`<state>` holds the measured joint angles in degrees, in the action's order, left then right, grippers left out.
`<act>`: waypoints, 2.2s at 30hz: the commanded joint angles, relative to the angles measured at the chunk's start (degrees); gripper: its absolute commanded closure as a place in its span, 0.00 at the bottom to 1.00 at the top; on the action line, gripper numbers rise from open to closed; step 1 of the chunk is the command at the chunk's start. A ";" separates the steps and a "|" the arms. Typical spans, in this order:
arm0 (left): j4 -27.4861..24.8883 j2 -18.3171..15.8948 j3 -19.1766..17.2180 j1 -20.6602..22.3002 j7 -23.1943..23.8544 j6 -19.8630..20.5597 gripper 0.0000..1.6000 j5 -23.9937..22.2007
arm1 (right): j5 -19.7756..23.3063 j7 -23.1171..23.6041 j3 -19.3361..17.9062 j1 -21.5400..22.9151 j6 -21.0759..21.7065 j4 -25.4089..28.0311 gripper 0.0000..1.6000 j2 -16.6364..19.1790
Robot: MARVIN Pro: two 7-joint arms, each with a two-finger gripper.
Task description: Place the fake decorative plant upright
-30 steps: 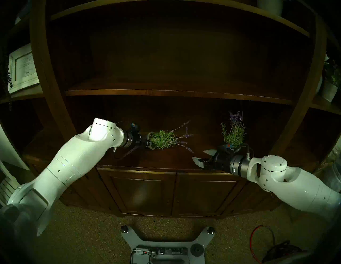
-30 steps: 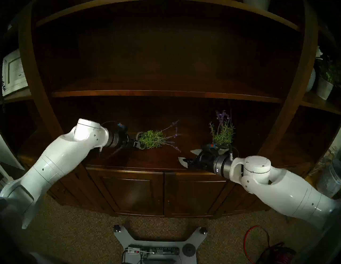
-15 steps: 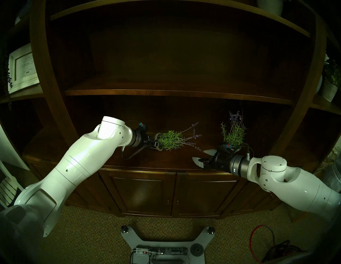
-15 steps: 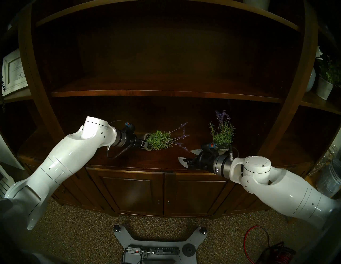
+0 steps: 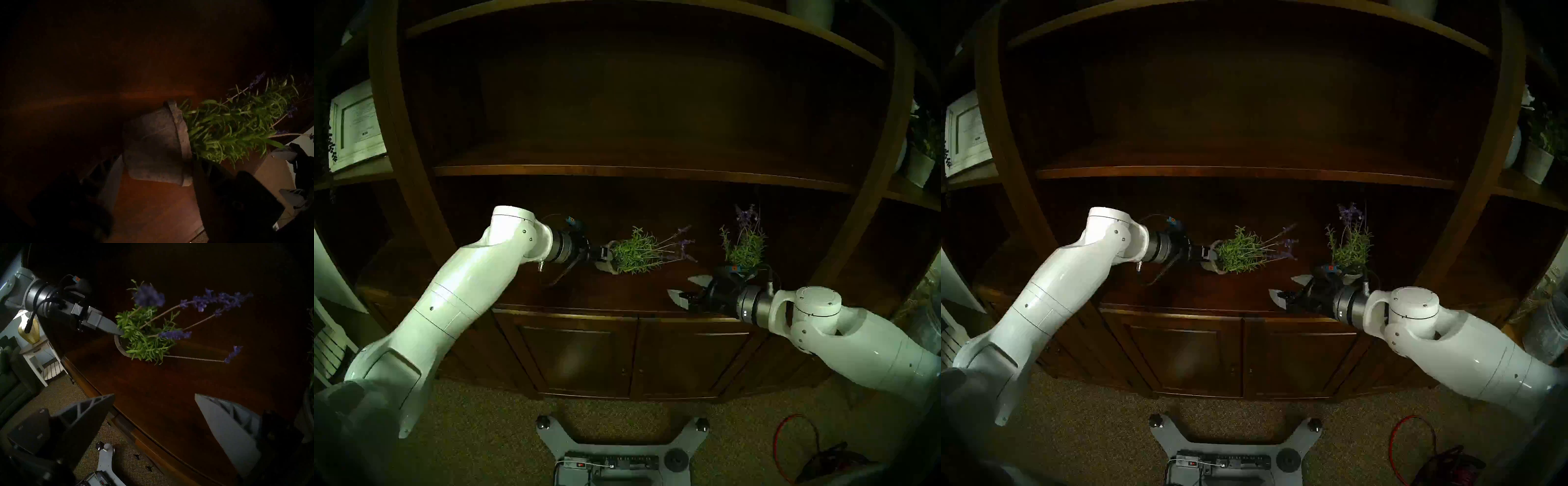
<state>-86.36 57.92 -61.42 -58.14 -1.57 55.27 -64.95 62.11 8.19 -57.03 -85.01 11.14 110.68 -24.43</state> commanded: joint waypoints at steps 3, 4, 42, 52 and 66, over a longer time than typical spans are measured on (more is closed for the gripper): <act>-0.48 -1.21 -1.25 0.39 -1.11 -0.27 0.60 -5.33 | 0.13 -0.14 -1.33 1.14 -0.91 0.76 0.00 -0.01; -0.51 -1.34 -1.13 0.23 -1.42 -0.27 0.60 -5.78 | 0.13 -0.14 -1.33 1.14 -0.91 0.76 0.00 -0.01; 3.80 -0.89 -3.10 -2.86 3.10 -0.27 0.60 -17.42 | 0.13 -0.14 -1.33 1.14 -0.90 0.76 0.00 -0.01; 5.27 -0.18 -3.05 -2.37 4.63 -0.27 0.61 -17.64 | 0.12 -0.13 -1.31 1.16 -0.88 0.75 0.00 -0.01; 7.88 0.90 -2.10 -1.94 6.34 -0.93 0.58 -16.34 | 0.13 -0.14 -1.32 1.15 -0.90 0.76 0.00 0.00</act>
<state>-78.76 58.03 -63.33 -62.10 2.92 54.81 -81.35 62.12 8.18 -57.03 -85.01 11.12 110.69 -24.42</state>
